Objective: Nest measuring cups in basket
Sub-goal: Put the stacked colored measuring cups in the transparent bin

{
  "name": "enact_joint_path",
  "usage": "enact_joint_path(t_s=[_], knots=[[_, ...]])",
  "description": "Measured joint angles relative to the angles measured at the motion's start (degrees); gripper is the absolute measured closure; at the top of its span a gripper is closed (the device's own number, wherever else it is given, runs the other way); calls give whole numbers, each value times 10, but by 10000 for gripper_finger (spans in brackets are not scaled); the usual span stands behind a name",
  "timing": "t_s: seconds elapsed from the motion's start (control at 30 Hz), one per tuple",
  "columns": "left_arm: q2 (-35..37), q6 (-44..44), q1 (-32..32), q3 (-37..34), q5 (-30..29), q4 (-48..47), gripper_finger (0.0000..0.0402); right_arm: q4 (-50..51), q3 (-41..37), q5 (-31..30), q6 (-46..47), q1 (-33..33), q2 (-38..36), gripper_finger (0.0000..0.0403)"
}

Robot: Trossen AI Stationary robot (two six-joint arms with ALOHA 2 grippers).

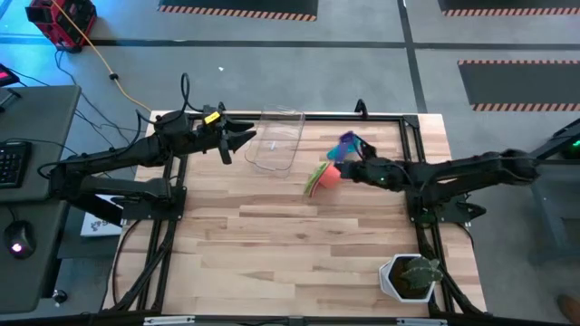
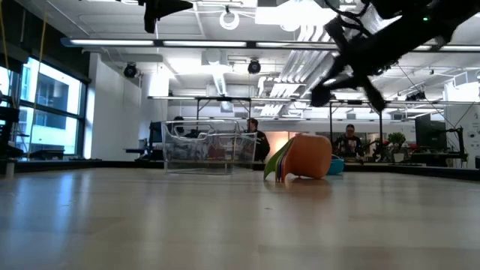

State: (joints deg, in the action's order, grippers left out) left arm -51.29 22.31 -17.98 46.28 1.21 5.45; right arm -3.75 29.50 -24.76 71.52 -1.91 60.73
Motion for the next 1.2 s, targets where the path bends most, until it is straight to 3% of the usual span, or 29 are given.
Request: enact_joint_path(t_s=[0.1,0.17,0.43,0.73,0.83,1.07,1.2], knots=[[0,0,0,0,0,0,232,87,-27,-13,28,0,-43,403],[0,0,0,0,0,0,232,83,-73,-9,65,1,-65,403],[0,1,0,0,-1,0,232,-138,-259,-65,136,31,-107,403],[0,1,0,0,-4,-1,232,-109,-285,-97,214,18,-106,398],[0,1,0,0,-4,-1,232,-111,-285,-82,211,9,-106,369],[0,1,0,0,-4,-1,232,-111,-285,-37,197,-4,-118,243],[0,1,0,0,-4,-1,232,-111,-285,-23,193,-11,-144,197]])
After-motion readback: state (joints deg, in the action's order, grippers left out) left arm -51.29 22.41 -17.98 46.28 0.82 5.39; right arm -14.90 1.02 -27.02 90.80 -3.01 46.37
